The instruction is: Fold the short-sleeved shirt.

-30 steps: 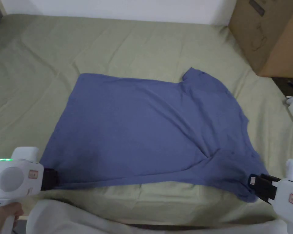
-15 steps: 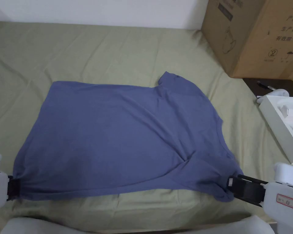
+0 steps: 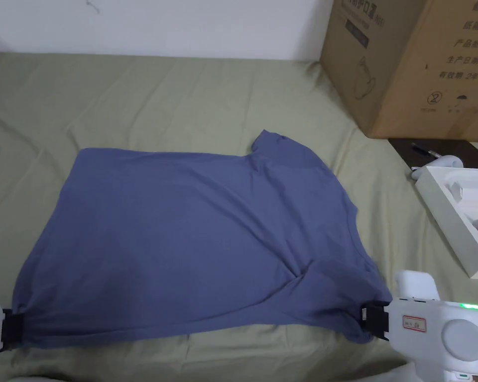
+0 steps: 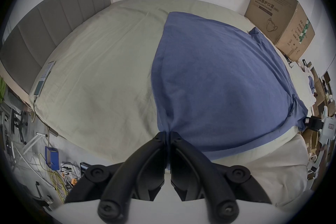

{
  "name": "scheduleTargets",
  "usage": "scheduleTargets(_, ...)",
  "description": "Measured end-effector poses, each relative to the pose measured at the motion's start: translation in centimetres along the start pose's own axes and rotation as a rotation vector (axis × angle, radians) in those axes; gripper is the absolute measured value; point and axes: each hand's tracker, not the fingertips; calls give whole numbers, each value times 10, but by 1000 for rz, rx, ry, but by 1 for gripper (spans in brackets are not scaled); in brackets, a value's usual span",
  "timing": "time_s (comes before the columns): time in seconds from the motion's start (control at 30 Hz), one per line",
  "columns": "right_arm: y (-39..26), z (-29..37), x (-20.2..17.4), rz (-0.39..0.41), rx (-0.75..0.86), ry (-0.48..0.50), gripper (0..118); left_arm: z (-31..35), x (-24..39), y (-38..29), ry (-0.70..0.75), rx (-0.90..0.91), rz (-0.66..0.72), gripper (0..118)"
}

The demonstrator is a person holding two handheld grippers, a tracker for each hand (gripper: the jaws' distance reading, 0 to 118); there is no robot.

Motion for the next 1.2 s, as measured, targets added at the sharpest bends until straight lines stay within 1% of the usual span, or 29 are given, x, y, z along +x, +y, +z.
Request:
scheduleTargets(0.07, 3, 8, 2, -10, 40, 22, 3, 2, -3, 0, -10, -2, 8, 3)
scheduleTargets(0.17, 7, 15, 7, -35, 41, 37, 3, 5, -7, 3, -19, 1, 20, 3)
scheduleTargets(0.3, 18, 29, 6, -42, 72, 48, 3, 13, -5, 12, -30, 16, 18, 3)
scheduleTargets(0.37, 31, 33, 5, -30, 87, 50, 3, 17, -6, 24, -34, 30, 29, 3)
scheduleTargets(0.47, 58, 37, -5, 16, 127, 24, 3, 16, -7, 53, -28, 52, 53, 3)
scheduleTargets(0.57, 93, 30, -9, 8, 148, 23, 3, 10, -5, 82, -12, 59, 72, 3)
scheduleTargets(0.63, 116, 20, -12, 15, 160, 22, 3, 0, -3, 102, -8, 57, 71, 3)
scheduleTargets(0.67, 126, 14, -15, 21, 162, 6, 3, -12, -4, 111, 2, 42, 73, 3)
scheduleTargets(0.7, 138, 7, -17, 40, 164, -9, 3, -19, -1, 119, 45, 29, 69, 3)
scheduleTargets(0.77, 157, -12, -17, 37, 156, -2, 3, -37, 2, 135, 41, 19, 67, 3)
scheduleTargets(0.83, 173, -34, -15, -6, 116, 19, 3, -56, 9, 146, 47, -24, 72, 3)
scheduleTargets(0.87, 178, -44, -16, 19, 109, 11, 3, -66, 12, 149, 71, -58, 67, 3)
scheduleTargets(0.93, 187, -63, -17, 32, 81, -18, 3, -82, 17, 156, 69, -78, 45, 3)
scheduleTargets(1.0, 195, -78, -14, 7, 61, -11, 3, -94, 18, 161, 81, -110, 36, 3)
scheduleTargets(1.07, 202, -90, -11, -6, 46, -16, 3, -110, 6, 169, 78, -116, 68, 3)
scheduleTargets(1.13, 209, -98, -11, -9, 47, -27, 3, -115, 0, 177, 47, -120, 110, 3)
scheduleTargets(1.2, 214, -102, -12, -11, 46, -34, 3, -115, 2, 184, 38, -114, 96, 3)
